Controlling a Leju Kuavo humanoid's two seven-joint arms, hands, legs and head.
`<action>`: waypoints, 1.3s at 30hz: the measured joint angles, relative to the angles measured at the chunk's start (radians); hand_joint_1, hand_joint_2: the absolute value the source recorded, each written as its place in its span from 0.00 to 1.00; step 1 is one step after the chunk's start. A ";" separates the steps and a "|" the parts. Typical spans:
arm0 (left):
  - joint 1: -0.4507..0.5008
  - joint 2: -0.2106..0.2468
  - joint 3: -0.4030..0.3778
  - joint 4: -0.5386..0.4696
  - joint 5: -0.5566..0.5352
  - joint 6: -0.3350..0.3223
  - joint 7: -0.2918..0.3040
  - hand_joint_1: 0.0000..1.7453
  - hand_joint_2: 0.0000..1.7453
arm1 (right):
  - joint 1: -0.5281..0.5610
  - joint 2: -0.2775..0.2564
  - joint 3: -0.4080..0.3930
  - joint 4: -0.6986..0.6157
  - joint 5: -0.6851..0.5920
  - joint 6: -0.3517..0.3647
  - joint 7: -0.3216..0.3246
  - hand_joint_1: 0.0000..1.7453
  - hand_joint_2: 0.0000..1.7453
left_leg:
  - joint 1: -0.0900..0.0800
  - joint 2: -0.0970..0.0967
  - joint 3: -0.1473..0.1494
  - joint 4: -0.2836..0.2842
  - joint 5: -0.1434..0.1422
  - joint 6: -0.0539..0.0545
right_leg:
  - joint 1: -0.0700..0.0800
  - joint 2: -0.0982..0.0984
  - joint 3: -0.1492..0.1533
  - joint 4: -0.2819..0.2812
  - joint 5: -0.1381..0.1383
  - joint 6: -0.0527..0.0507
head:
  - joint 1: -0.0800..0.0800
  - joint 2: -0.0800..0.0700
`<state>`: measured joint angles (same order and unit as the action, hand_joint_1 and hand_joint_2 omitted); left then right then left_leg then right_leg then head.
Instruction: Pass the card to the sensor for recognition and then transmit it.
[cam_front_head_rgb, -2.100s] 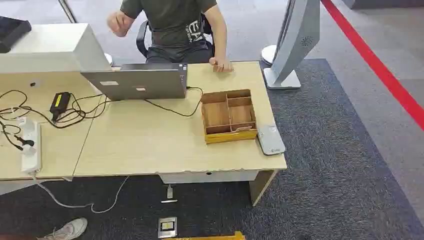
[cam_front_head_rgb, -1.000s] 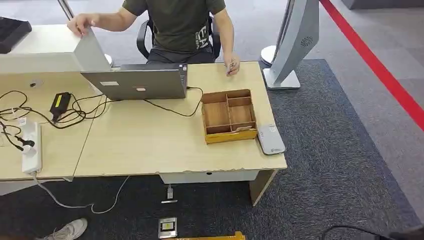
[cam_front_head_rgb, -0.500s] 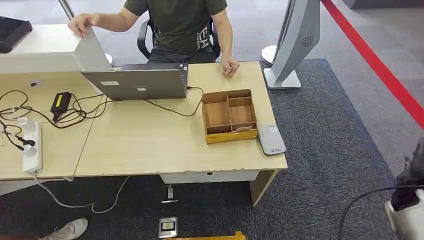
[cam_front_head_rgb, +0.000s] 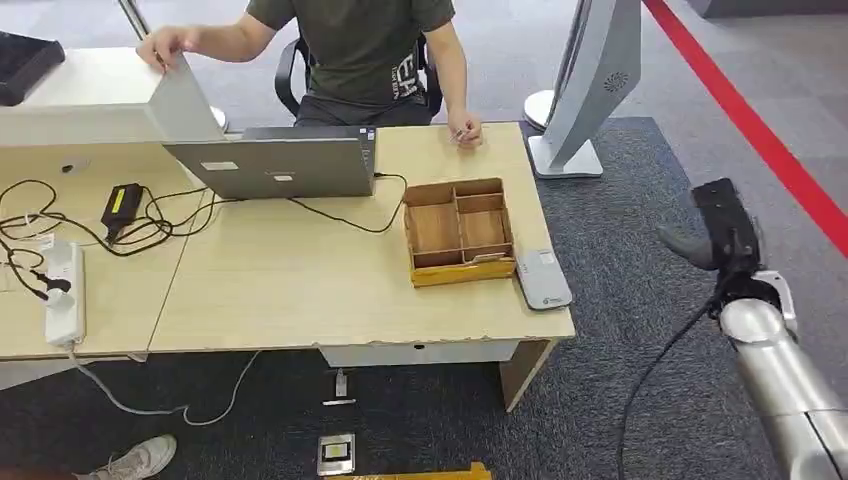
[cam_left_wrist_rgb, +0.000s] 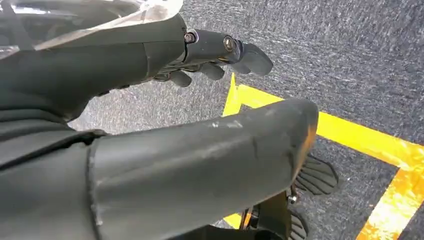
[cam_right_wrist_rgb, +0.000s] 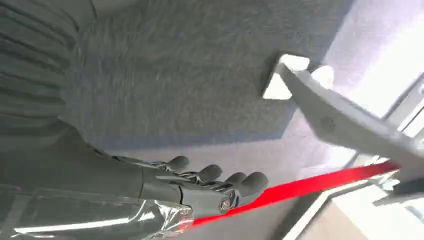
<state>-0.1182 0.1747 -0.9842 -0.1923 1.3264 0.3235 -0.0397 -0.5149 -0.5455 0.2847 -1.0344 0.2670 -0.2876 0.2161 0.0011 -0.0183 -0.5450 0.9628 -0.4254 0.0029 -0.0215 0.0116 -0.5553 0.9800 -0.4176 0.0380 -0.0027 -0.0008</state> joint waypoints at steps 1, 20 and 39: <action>-0.002 0.000 -0.002 0.000 -0.005 -0.005 0.000 0.00 0.00 | -0.009 0.014 0.032 -0.047 0.082 0.019 0.042 0.00 1.00 | 0.000 0.000 0.001 0.000 0.000 0.000 | 0.000 0.000 0.000 0.000 0.000 0.000 | -0.001 0.000; -0.003 0.009 -0.054 0.000 -0.050 -0.040 0.005 0.00 0.00 | -0.215 0.134 0.301 -0.037 0.442 0.019 0.097 0.00 1.00 | 0.001 -0.002 -0.001 0.000 0.001 0.000 | 0.001 -0.001 -0.002 -0.001 0.001 -0.001 | 0.001 0.000; -0.001 0.012 -0.057 0.000 -0.049 -0.037 0.039 0.00 0.00 | -0.275 0.225 0.331 0.234 0.509 -0.090 0.044 0.00 1.00 | 0.001 -0.002 -0.001 0.001 0.001 0.000 | 0.001 -0.002 -0.002 -0.001 0.001 -0.001 | 0.001 0.000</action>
<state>-0.1188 0.1865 -1.0414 -0.1919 1.2772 0.2865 -0.0011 -0.7900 -0.3204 0.6153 -0.8003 0.7763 -0.3773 0.2602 0.0024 -0.0200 -0.5458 0.9635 -0.4244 0.0029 -0.0201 0.0096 -0.5575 0.9793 -0.4171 0.0371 -0.0015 -0.0008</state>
